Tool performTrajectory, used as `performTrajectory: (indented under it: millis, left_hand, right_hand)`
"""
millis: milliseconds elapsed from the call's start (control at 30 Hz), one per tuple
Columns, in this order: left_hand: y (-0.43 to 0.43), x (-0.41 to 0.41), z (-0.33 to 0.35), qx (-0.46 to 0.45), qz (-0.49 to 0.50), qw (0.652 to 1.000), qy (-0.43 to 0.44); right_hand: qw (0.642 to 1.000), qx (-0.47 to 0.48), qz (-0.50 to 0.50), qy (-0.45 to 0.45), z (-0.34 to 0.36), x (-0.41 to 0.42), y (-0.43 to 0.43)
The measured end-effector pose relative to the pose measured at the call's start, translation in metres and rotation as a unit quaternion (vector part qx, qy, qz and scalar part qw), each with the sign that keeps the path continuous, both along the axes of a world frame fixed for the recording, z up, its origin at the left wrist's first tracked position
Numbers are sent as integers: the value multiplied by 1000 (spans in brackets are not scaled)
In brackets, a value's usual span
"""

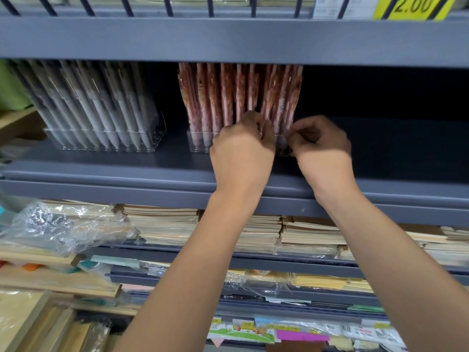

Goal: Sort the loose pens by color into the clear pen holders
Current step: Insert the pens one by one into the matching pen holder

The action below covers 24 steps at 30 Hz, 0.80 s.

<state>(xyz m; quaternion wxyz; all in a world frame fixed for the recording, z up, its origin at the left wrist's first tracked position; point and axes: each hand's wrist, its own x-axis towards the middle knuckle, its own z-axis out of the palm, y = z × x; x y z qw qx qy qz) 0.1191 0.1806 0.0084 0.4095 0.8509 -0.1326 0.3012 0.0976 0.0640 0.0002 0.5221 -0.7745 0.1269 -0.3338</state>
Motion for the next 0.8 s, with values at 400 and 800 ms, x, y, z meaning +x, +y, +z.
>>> performTrajectory:
  millis: [400,800]
  left_hand:
    - [-5,0,7,57,-42,997,23]
    - [-11,8,1,-42,-95,992,76]
  right_hand:
    - [1000,8,6,-1,3,-2,0]
    - [1000,-6,-4,-13,-1,2,-2]
